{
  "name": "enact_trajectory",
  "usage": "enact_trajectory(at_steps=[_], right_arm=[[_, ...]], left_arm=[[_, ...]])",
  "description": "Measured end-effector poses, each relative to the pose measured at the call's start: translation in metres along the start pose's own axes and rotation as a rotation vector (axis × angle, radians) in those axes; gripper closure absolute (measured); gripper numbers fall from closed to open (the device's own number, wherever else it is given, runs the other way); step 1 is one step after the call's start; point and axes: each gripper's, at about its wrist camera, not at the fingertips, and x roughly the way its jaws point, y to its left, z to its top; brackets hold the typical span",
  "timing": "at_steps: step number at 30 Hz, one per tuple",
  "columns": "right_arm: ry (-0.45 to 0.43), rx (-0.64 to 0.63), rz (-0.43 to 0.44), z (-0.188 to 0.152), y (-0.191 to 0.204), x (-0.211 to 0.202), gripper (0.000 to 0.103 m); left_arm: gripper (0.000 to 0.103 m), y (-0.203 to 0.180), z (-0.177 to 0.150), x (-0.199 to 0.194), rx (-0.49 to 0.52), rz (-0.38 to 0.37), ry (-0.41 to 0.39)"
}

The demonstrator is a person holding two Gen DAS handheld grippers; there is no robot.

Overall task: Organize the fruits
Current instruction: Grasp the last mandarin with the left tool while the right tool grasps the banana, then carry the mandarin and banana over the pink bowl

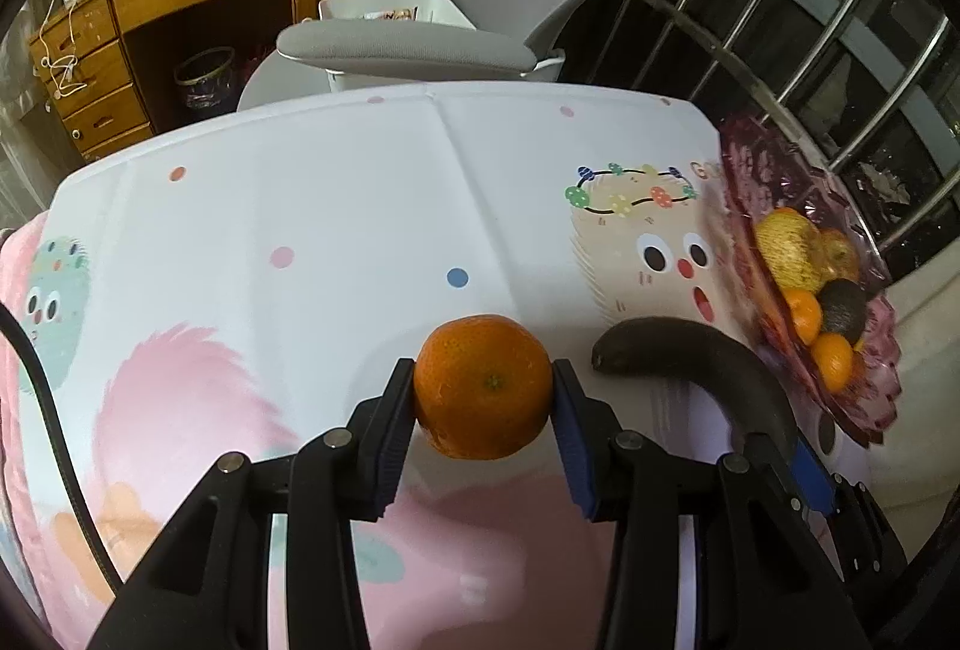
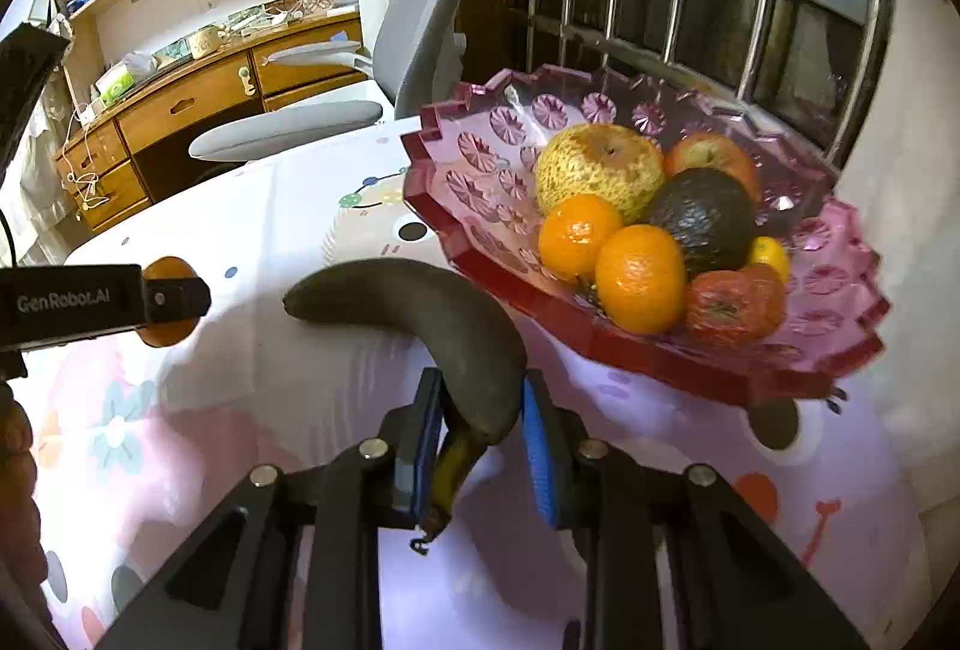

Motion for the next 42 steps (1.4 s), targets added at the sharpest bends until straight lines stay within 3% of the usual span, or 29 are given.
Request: enact_trajectory(at_steps=[12,22,33,42], right_arm=[[-0.053,-0.021,-0.059,-0.020,0.000,-0.058,0.078],[-0.096,-0.065,-0.067,-0.019,-0.007,-0.092,0.079],[-0.170,-0.154,-0.007,0.014,-0.014,-0.122,0.079],[-0.188,-0.175,0.122,0.058,-0.047,-0.139,0.079]], left_arm=[[0.061,0.008,-0.022,-0.065,0.041,-0.018,-0.048],[0.061,-0.008,-0.025,-0.093,0.077,-0.052,-0.072],[0.061,-0.035,-0.015,-0.109,0.098,-0.064,-0.086],[0.061,-0.075,0.012,-0.115,0.090,-0.080,-0.137]])
